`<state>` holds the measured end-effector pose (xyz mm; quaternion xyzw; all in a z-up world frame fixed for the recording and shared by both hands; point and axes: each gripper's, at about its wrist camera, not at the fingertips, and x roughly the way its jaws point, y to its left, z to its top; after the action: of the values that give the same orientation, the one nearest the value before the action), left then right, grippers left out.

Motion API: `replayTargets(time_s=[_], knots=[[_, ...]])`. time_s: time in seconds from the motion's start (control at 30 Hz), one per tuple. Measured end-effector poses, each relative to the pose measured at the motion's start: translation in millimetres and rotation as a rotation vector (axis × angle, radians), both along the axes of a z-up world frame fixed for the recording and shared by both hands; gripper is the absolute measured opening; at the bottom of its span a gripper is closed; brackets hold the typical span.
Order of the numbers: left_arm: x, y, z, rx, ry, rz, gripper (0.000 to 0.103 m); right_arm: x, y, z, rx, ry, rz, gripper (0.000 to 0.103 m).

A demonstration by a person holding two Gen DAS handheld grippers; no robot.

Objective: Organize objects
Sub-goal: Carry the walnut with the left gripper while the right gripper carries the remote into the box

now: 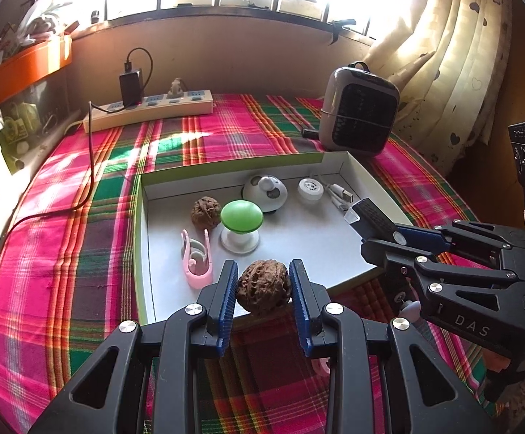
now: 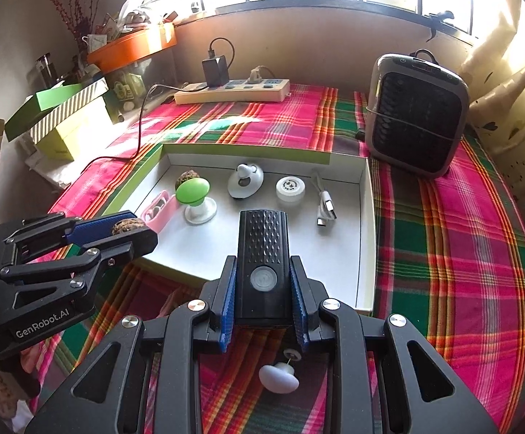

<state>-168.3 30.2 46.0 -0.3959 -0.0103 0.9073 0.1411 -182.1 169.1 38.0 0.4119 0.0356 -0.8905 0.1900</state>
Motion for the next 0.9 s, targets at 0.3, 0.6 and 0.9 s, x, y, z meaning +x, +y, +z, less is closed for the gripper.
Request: replayTargets(time_s=[0.3,0.6,0.9], knots=[[-15,3,-9,-0.007,-0.026,0.0,0.027,-28,-5,-4,0.001,-0.027,0.006,0.028],[-30,5,-18,-0.022,-0.046,0.002,0.027,-47,-11,-15,0.024,-0.065,0.02,0.028],[-36,4,-26,-0.032,-0.066,0.006,0.027,-58,-19,-23,0.048,-0.087,0.034,0.028]])
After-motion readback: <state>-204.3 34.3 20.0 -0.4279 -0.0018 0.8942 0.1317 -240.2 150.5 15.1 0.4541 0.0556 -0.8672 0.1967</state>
